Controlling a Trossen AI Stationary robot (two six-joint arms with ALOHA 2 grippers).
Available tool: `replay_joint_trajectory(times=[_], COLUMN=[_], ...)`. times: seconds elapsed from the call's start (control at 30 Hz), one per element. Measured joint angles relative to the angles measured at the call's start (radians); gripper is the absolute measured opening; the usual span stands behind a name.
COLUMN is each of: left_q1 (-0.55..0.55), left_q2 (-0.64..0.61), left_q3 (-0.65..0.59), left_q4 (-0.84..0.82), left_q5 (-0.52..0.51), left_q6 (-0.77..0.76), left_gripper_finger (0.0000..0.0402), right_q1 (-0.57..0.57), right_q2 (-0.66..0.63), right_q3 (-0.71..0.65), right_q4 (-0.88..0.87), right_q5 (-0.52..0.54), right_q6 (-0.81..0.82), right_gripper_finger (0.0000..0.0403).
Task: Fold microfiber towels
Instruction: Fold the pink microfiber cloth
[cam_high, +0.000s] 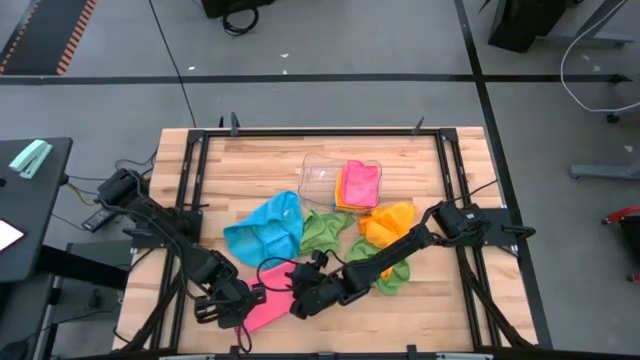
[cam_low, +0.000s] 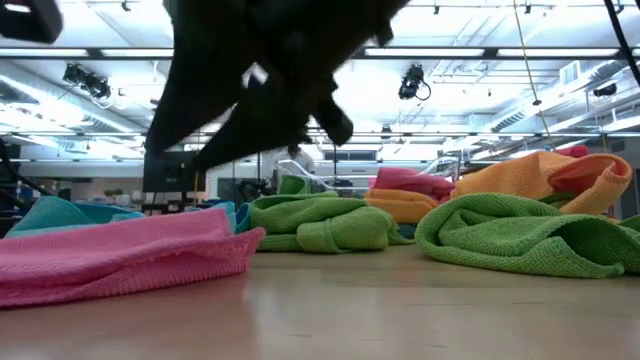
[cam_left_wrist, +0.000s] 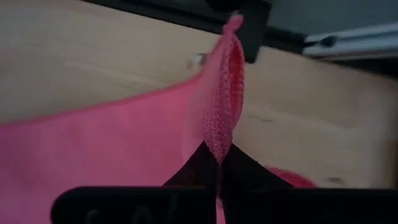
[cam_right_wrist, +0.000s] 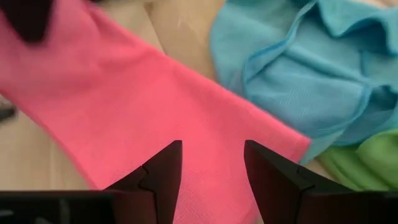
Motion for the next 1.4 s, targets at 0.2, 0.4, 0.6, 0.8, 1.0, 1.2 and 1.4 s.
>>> replay_joint_trajectory(times=[0.2,0.4,0.6,0.8,1.0,1.2,1.4], left_q1=[0.001,0.022,0.069,0.093,0.1,0.098,0.106], left_q2=[0.018,0.025,0.028,0.09,0.152,0.157,0.158], left_q3=[-0.001,-0.001,-0.001,0.0,0.0,0.0,0.0], left_q4=[0.005,0.029,0.062,0.084,0.113,0.143,0.149], left_q5=[-0.108,-0.194,-0.242,-0.242,-0.25,-0.293,-0.294], left_q6=[0.136,0.245,0.259,0.305,0.328,0.388,0.356], left_gripper_finger=[0.0034,0.0013,0.0024,0.0022,0.0012,0.0029,0.003], right_q1=[0.015,0.023,0.026,0.025,0.027,0.027,0.027], right_q2=[-0.021,-0.025,-0.025,-0.025,-0.025,-0.025,-0.024], right_q3=[0.0,0.0,0.0,0.0,0.0,0.0,0.0], right_q4=[-0.017,-0.021,-0.02,-0.018,-0.018,-0.024,-0.025], right_q5=[0.042,0.06,0.061,0.061,0.061,0.065,0.065], right_q6=[0.011,0.044,0.053,0.075,0.082,0.079,0.08], right_gripper_finger=[0.0181,0.0181,0.0181,0.0181,0.0181,0.0181,0.0181])
